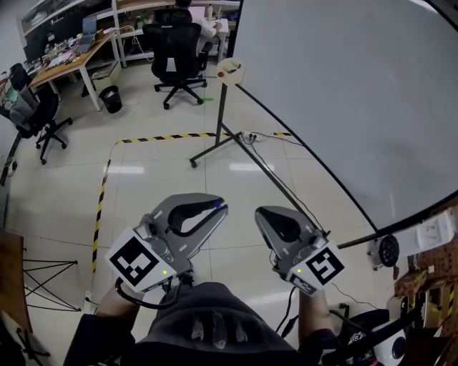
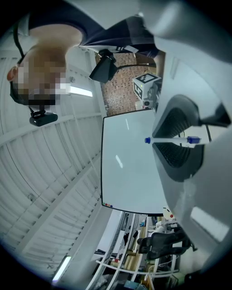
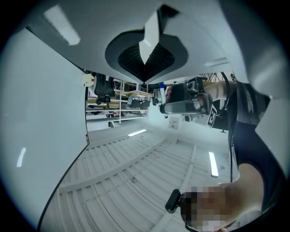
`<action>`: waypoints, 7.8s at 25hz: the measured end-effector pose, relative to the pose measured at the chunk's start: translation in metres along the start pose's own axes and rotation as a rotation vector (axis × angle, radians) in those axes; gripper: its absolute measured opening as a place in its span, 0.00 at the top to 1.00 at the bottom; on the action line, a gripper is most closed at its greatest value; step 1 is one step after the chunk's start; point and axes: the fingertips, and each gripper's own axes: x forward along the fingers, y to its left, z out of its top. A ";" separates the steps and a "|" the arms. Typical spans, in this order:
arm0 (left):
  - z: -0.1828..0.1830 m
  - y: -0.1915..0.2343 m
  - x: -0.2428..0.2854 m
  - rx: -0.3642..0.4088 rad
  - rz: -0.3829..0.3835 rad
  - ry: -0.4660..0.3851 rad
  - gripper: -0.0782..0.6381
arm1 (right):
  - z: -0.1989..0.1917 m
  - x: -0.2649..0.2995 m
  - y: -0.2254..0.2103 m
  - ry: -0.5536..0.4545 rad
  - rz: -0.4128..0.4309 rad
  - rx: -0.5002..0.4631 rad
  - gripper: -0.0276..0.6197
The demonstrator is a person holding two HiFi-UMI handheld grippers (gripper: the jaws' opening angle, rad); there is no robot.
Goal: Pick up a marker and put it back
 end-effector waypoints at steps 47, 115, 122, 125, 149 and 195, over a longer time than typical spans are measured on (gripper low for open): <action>-0.003 0.267 0.096 0.035 -0.009 -0.041 0.84 | 0.017 0.215 -0.200 -0.040 -0.001 0.000 0.95; -0.259 0.701 0.362 -0.013 0.035 0.244 0.84 | -0.021 0.479 -0.522 0.116 -0.066 0.071 0.95; -0.284 0.706 0.364 -0.033 0.050 0.283 0.83 | -0.025 0.483 -0.528 0.121 -0.051 0.079 0.95; -0.291 0.706 0.365 -0.039 0.048 0.294 0.83 | -0.027 0.484 -0.530 0.124 -0.048 0.085 0.95; -0.199 0.713 0.341 0.029 0.060 0.100 0.78 | -0.015 0.505 -0.515 0.128 -0.046 0.047 0.95; -0.113 0.316 0.270 0.017 -0.151 0.261 0.88 | 0.003 0.215 -0.353 0.075 -0.060 -0.116 0.95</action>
